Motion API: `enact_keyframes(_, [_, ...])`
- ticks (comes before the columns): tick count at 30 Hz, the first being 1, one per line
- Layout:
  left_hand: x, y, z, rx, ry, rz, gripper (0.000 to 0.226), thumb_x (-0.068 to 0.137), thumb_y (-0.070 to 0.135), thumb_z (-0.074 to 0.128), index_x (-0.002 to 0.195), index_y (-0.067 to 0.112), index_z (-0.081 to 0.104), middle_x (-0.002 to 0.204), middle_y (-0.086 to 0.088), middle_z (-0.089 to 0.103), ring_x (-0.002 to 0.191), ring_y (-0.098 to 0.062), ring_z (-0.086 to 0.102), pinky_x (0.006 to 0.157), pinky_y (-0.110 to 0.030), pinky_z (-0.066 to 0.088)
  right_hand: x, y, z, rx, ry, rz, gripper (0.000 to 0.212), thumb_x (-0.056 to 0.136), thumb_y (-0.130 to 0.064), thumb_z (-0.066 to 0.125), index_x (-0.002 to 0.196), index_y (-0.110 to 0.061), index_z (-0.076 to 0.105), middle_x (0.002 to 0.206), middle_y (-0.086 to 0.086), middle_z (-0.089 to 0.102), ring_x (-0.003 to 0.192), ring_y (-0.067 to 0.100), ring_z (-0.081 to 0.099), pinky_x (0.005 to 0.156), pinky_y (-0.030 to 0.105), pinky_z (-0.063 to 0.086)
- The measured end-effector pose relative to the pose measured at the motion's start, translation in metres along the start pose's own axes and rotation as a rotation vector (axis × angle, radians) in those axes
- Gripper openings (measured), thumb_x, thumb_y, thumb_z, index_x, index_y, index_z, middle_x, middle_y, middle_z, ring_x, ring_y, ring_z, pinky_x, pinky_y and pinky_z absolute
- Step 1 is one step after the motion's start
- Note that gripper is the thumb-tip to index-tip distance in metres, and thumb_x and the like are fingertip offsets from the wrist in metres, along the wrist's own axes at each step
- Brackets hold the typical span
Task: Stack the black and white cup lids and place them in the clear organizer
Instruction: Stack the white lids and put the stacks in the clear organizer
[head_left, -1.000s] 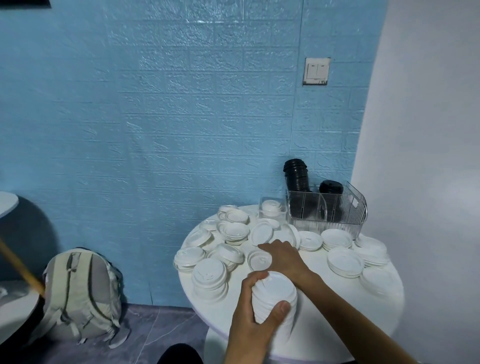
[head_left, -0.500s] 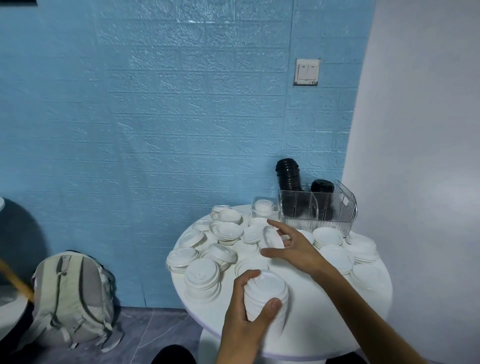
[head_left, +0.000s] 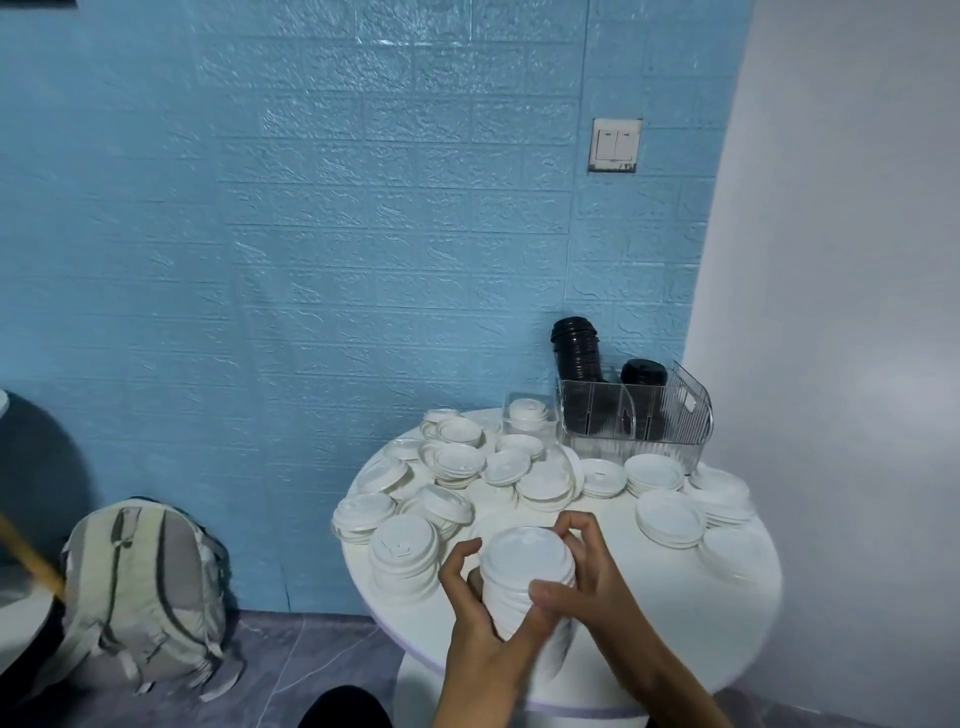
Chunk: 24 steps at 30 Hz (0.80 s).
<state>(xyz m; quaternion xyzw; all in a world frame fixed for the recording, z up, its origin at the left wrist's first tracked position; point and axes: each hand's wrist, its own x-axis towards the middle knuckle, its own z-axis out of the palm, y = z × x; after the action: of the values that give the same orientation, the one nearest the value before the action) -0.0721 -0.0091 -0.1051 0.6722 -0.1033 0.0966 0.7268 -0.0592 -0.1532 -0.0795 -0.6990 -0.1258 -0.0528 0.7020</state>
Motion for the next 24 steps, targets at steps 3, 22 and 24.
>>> enact_keyframes(3, [0.0, -0.003, 0.001, 0.015, 0.01, 0.003, 0.081, 0.053, 0.064, 0.08, 0.117, 0.064, 0.031, 0.108, 0.032, 0.068, 0.104, 0.005, 0.067, 0.08, -0.009, 0.048, -0.001, 0.004, 0.0, -0.046, 0.005, -0.017, 0.083, 0.059, -0.034, 0.084, 0.133, -0.02, 0.05, 0.121, -0.001, 0.071, 0.114, 0.016, 0.065, 0.094, 0.027, 0.051])
enact_keyframes(22, [0.001, -0.002, -0.006, 0.096, -0.103, 0.078, 0.057, 0.074, 0.074, 0.064, 0.125, 0.065, 0.039, 0.135, 0.036, 0.051, 0.13, 0.005, 0.051, 0.101, -0.01, 0.038, 0.002, 0.012, 0.001, -0.075, 0.028, 0.038, 0.053, 0.066, -0.04, 0.075, 0.117, -0.031, 0.068, 0.125, 0.003, 0.069, 0.122, 0.023, 0.062, 0.102, 0.035, 0.047])
enact_keyframes(24, [0.002, -0.002, -0.005, 0.095, -0.087, 0.073, 0.057, 0.073, 0.082, 0.059, 0.124, 0.064, 0.039, 0.134, 0.038, 0.051, 0.13, 0.006, 0.051, 0.102, -0.01, 0.038, 0.0, 0.011, 0.001, -0.102, 0.018, 0.042, 0.056, 0.069, -0.041, 0.076, 0.122, -0.029, 0.066, 0.128, 0.001, 0.068, 0.124, 0.021, 0.061, 0.102, 0.031, 0.047])
